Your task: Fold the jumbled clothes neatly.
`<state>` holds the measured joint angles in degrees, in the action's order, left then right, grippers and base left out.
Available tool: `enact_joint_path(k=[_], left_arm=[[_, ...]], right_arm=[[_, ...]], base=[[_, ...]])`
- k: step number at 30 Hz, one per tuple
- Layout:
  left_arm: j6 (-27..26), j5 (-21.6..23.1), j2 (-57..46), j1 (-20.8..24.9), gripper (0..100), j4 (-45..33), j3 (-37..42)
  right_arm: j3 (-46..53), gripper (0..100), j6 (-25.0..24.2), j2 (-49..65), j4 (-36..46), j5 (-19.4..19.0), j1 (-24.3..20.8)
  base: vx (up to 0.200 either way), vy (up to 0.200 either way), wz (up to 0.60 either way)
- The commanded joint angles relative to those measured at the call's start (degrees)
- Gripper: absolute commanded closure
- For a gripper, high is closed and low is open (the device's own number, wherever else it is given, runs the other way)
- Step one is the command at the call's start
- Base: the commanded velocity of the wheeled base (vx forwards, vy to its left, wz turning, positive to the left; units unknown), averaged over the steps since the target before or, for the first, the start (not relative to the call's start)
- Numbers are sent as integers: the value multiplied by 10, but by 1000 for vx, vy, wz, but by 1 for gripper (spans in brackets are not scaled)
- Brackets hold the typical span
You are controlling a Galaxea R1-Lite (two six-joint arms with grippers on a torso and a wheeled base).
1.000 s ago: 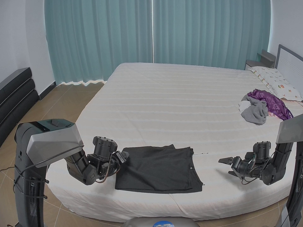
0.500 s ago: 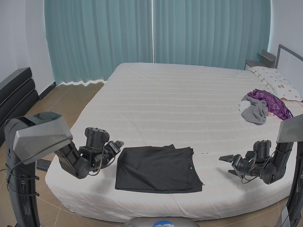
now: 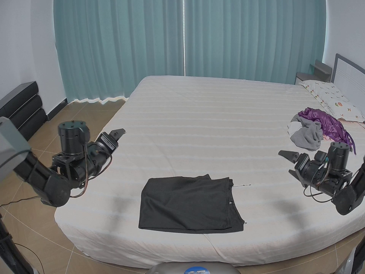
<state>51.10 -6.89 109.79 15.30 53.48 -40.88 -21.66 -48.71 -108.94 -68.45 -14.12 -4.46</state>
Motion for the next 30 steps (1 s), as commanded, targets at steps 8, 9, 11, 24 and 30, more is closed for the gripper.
enact_joint_path(k=[8,9,11,24,30], left_arm=[[-176,-64,-439,3,0,7,189],[-189,-73,-457,3,0,7,198],[-221,-100,-522,4,0,6,223],[-457,-148,-910,-28,0,-285,226],[-506,-144,-1005,-82,0,-344,227]], right_arm=[[158,0,198,460,10,34,14],[165,0,216,477,15,33,16],[185,0,278,519,50,33,24],[157,0,413,892,446,-7,18],[70,0,463,1033,701,-2,-36]], base=[[0,0,0],[0,0,0],[0,0,0],[0,0,0],[0,0,0]])
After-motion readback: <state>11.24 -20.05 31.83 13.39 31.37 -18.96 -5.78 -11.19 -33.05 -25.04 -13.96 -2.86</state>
